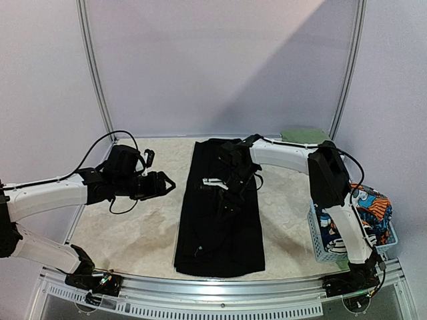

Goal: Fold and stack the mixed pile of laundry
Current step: Smooth out the rectangle-folded shirt at the center of the board, then pick up the rectangle-folded shirt from the center of the board, then fold the rectangle-folded shirt at the center of the board, then smooth out the 2/3-rectangle-folded shirt at the center of the board.

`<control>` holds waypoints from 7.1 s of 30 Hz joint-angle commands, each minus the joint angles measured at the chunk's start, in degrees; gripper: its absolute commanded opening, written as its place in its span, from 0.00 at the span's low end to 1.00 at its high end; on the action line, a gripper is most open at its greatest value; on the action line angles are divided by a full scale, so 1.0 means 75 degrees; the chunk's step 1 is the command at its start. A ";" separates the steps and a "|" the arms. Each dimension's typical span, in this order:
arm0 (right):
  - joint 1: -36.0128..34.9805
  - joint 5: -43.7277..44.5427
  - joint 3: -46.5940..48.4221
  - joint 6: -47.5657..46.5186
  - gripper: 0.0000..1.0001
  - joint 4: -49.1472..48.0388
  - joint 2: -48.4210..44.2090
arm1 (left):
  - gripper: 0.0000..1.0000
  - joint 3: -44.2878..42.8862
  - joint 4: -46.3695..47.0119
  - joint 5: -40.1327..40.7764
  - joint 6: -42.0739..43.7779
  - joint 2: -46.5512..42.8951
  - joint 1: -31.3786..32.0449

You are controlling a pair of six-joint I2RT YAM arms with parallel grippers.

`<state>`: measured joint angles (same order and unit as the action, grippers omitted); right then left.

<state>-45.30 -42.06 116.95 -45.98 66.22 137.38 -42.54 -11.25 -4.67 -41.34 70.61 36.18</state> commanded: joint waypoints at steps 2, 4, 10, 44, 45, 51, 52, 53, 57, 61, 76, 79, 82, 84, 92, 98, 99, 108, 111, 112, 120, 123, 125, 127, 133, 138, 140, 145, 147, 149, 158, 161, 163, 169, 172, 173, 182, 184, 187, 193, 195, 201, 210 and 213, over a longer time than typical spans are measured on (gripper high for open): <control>0.0006 -0.0141 0.0181 -0.0168 0.59 0.0686 0.0297 | 0.66 0.0170 -0.0281 0.0083 0.0151 -0.0106 -0.0114; 0.0007 -0.0216 0.0185 -0.0185 0.42 0.0765 0.0263 | 0.66 0.0187 -0.0282 0.0083 0.0167 -0.0134 -0.0114; 0.0008 -0.0436 -0.0920 -0.0338 0.23 0.0463 -0.0944 | 0.66 0.0188 -0.0338 0.0003 0.0211 -0.0315 -0.0114; 0.1399 -0.0692 -0.8455 0.7286 0.96 -0.4237 -0.5825 | 0.69 0.1871 0.0295 -0.0229 -0.3922 0.0513 0.1450; 0.1481 -0.0958 -0.8596 0.7543 0.92 -0.4338 -0.5713 | 0.69 0.1925 0.0344 -0.0265 -0.4003 0.0592 0.1507; 0.1544 -0.0583 -0.9753 0.9121 0.84 -0.5151 -0.5714 | 0.67 0.2070 0.1633 -0.1126 -0.4355 0.1523 0.1647; 0.1543 -0.0515 -0.9907 0.9327 0.82 -0.5259 -0.5757 | 0.67 0.2042 0.1723 -0.1222 -0.4396 0.1665 0.1705; 0.1540 -0.0571 -1.0047 0.9487 0.81 -0.5410 -0.5764 | 0.66 0.2037 0.1801 -0.1274 -0.4445 0.1788 0.1772; 0.1346 -0.0919 -1.0124 1.0126 0.71 -0.5843 -0.5288 | 0.61 0.2024 0.1964 -0.1466 -0.4735 0.2164 0.2032; 0.1041 -0.1101 -1.0052 1.0322 0.61 -0.6036 -0.4856 | 0.61 0.1976 0.1536 -0.1450 -0.4935 0.2078 0.2295; 0.0808 -0.1410 -1.0160 1.0652 0.40 -0.7113 -0.4499 | 0.59 0.1961 0.1652 -0.1761 -0.4517 0.2289 0.2556; 0.0782 -0.1409 -1.0164 1.0529 0.39 -0.7084 -0.4512 | 0.51 0.2103 0.2483 -0.1912 -0.4900 0.2703 0.2680; 0.0776 -0.1332 -1.0196 1.0458 0.37 -0.7055 -0.4675 | 0.42 0.2297 0.2971 -0.1842 -0.5260 0.2852 0.2833; 0.0755 -0.1306 -1.0213 1.0430 0.33 -0.7108 -0.4783 | 0.36 0.2314 0.3097 -0.1741 -0.5337 0.2873 0.2911; 0.0698 -0.1891 -0.9356 0.9652 0.00 -0.6614 -0.4373 | 0.11 0.2069 0.3132 -0.1614 -0.5160 0.2904 0.2992; 0.0952 -0.2129 -0.9153 0.9377 0.00 -0.6328 -0.5193 | 0.00 0.1568 0.2527 -0.1260 -0.4379 0.2445 0.2981; 0.1034 -0.2156 -0.9117 0.9379 0.00 -0.6272 -0.5395 | 0.00 0.1411 0.2412 -0.1173 -0.4150 0.2351 0.2964; 0.1799 -0.2195 -0.8597 0.9168 0.00 -0.5861 -0.5817 | 0.00 -0.0136 0.1049 -0.0613 -0.2501 0.2070 0.2615; 0.2105 -0.2240 -0.8214 0.9154 0.00 -0.5852 -0.5699 | 0.00 -0.0281 0.1016 -0.0432 -0.2396 0.2016 0.2371; 0.2220 -0.2251 -0.8085 0.9159 0.00 -0.5870 -0.5662 | 0.00 -0.0330 0.1046 -0.0389 -0.2354 0.2002 0.2264; 0.3016 -0.2112 -0.6847 0.9237 0.00 -0.6649 -0.4807 | 0.00 -0.1378 0.1364 -0.0547 -0.1500 0.2794 0.1213; 0.3136 -0.1982 -0.6385 0.9191 0.00 -0.7098 -0.4164 | 0.00 -0.1890 0.1779 -0.0721 -0.1291 0.3485 0.0956; 0.3264 -0.1960 -0.6039 0.9292 0.00 -0.7347 -0.3756 | 0.00 -0.2140 0.2026 -0.0726 -0.1265 0.3881 0.0794; 0.3450 -0.1930 -0.5713 0.9455 0.00 -0.7652 -0.3315 | 0.00 -0.2312 0.2246 -0.0593 -0.1233 0.4155 0.0630; 0.3691 -0.1993 -0.4779 0.9833 0.00 -0.7903 -0.2144 | 0.00 -0.2866 0.2776 -0.0782 -0.1286 0.5041 0.0184; 0.3711 -0.1962 -0.4246 1.0024 0.00 -0.8181 -0.1501 | 0.01 -0.3046 0.3128 -0.0900 -0.1576 0.5515 -0.0009; 0.3708 -0.1955 -0.4038 1.0131 0.01 -0.8188 -0.1287 | 0.06 -0.3066 0.3239 -0.0949 -0.1713 0.5638 -0.0090; 0.3707 -0.1897 -0.3496 1.0158 0.08 -0.7888 -0.0761 | 0.22 -0.3220 0.3383 -0.1095 -0.2055 0.6026 -0.0295; 0.3708 -0.1926 -0.3289 1.0161 0.15 -0.7874 -0.0519 | 0.27 -0.3351 0.3527 -0.1216 -0.2128 0.6210 -0.0382; 0.3719 -0.1915 -0.2936 1.0179 0.26 -0.7810 -0.0315 | 0.32 -0.3542 0.3614 -0.1284 -0.2251 0.6389 -0.0483; 0.4080 -0.2398 -0.1137 1.0331 0.71 -0.7232 0.0073 | 0.99 -0.4247 0.3896 -0.1913 -0.3282 0.6603 -0.1273; 0.4141 -0.2351 -0.1495 1.0064 0.73 -0.7035 -0.0193 | 1.00 -0.4117 0.3726 -0.2033 -0.3413 0.6471 -0.1365; 0.4147 -0.2330 -0.1836 0.9886 0.76 -0.6794 -0.0386 | 1.00 -0.4006 0.3504 -0.2179 -0.3407 0.6333 -0.1355; 0.4152 -0.1701 -0.2422 0.7995 0.79 -0.5447 -0.1194 | 1.00 -0.3427 0.2255 -0.2103 -0.2761 0.5595 -0.1280; 0.4147 -0.1314 -0.2553 0.7104 0.80 -0.4776 -0.1658 | 1.00 -0.3093 0.1561 -0.1416 -0.1504 0.4740 -0.1166; 0.4152 -0.1164 -0.2645 0.6740 0.79 -0.4571 -0.1842 | 1.00 -0.2979 0.1252 -0.1162 -0.0965 0.4400 -0.1058; 0.3209 0.2693 -0.4316 0.1480 0.62 -0.4607 -0.3368 | 1.00 -0.2725 -0.0567 0.0967 0.2004 0.3302 0.0038; 0.2892 0.3424 -0.4806 0.0588 0.60 -0.5376 -0.3636 | 0.98 -0.2478 -0.0435 0.0974 0.1844 0.3191 0.0039; 0.2525 0.4030 -0.5051 -0.0525 0.58 -0.6005 -0.3721 | 0.95 -0.2106 -0.0014 0.0891 0.1438 0.3004 0.0027; 0.2067 0.4863 -0.4862 -0.1747 0.59 -0.6791 -0.3177 | 0.95 -0.1763 0.0281 0.0687 0.0623 0.2802 0.0037; 0.1983 0.5089 -0.4748 -0.1877 0.59 -0.6996 -0.2962 | 0.95 -0.1588 0.0418 0.0681 0.0484 0.2636 0.0039; 0.1811 0.5559 -0.4586 -0.2575 0.60 -0.7321 -0.2254 | 0.94 -0.1308 0.0335 0.0681 0.0254 0.2178 0.0039; 0.1774 0.5839 -0.3591 -0.2415 0.60 -0.7786 -0.1664 | 0.95 -0.1499 -0.0548 0.1207 0.0120 0.1804 0.0039; 0.1783 0.5757 -0.2818 -0.2193 0.60 -0.7471 -0.1435 | 0.96 -0.1622 -0.0731 0.1091 0.0162 0.1824 0.0039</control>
<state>-31.57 0.86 88.68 -64.42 10.55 124.64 -53.21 -12.88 2.74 -39.94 84.97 36.69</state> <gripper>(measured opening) 0.599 0.952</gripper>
